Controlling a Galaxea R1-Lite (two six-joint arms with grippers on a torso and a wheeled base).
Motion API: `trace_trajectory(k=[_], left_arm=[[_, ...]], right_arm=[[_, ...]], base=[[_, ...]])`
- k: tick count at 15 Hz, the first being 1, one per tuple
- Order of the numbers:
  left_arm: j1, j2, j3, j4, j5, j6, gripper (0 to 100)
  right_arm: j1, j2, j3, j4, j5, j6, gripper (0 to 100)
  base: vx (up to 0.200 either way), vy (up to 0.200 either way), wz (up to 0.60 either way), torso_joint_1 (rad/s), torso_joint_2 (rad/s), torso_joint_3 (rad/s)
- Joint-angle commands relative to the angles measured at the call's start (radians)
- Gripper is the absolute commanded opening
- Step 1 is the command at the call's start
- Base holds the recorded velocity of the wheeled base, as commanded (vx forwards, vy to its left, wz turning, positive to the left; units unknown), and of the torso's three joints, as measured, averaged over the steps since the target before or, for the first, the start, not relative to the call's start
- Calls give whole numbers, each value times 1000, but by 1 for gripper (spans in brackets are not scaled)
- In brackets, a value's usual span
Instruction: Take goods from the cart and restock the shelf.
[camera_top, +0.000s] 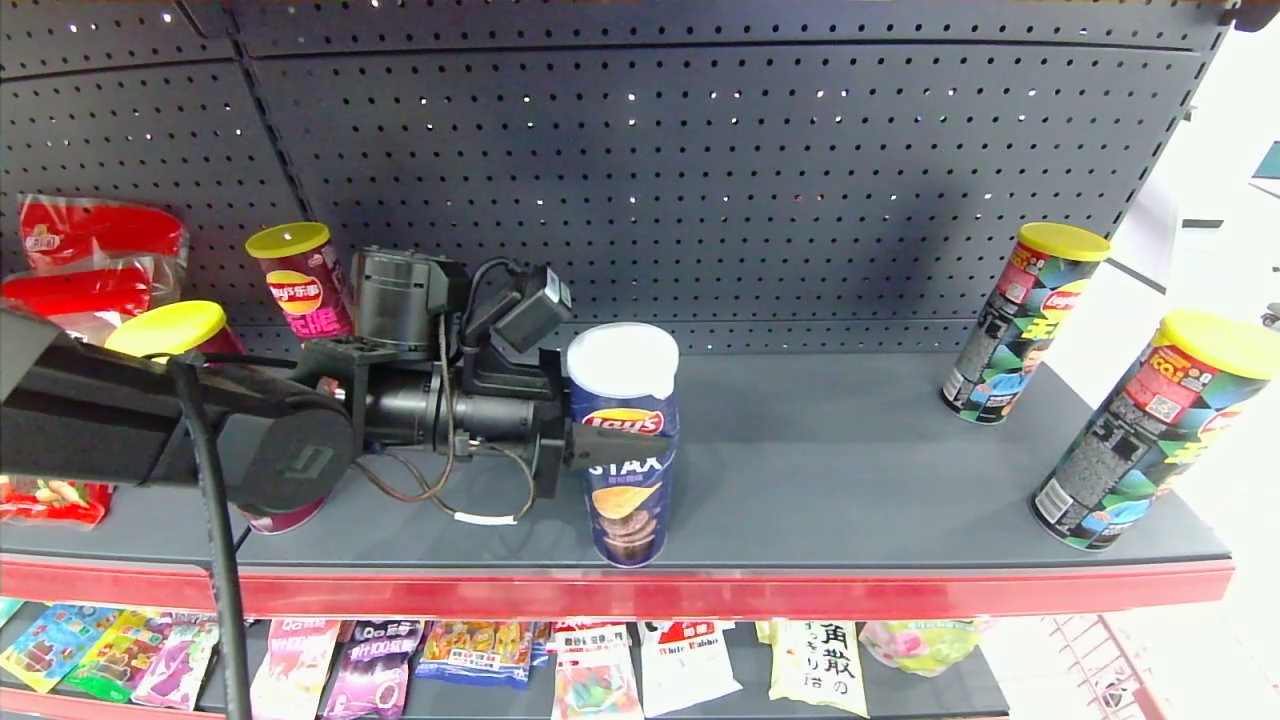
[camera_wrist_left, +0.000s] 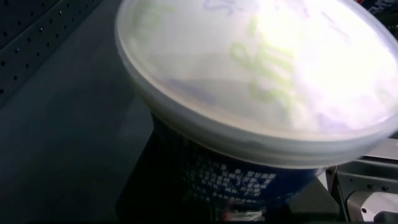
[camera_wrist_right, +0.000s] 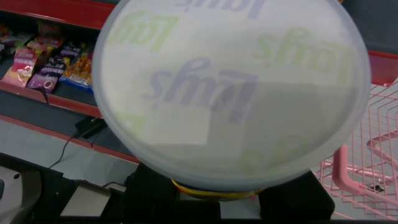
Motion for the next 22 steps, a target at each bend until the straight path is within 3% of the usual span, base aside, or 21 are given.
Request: trace_trajectory(k=[1,4,5,9,11,14,19,21,22], left_arm=[[0,3,2,3,2,-1,0],[2,3,3,3,4,5,0],[2,1,3,3,4,5,100],[6,-14,26,3,2,2,100],[34,-51,91,-8,-1,5,100],[109,-147,201,-40,2,2,100],[225,-276,308,-40,10,5,100],[244,-324,347,-43,42,5,100],[247,-382,407,-61,116,2,100]], right_arm=[[0,2,0,0,0,0,0],[0,2,1,0,0,0,0],[0,2,0,0,0,0,0],[0,2,0,0,0,0,0],[0,2,0,0,0,0,0],[0,2,1,0,2,0,0],[0,2,0,-2,3,-2,0],[0,2,0,-2,3,0,0],[0,2,0,-2,3,0,0]], base=[[0,0,0,0,0,0],[0,0,0,0,0,0],[0,0,0,0,0,0],[0,0,0,0,0,0],[0,0,0,0,0,0],[0,0,0,0,0,0],[0,0,0,0,0,0],[0,0,0,0,0,0],[0,0,0,0,0,0]])
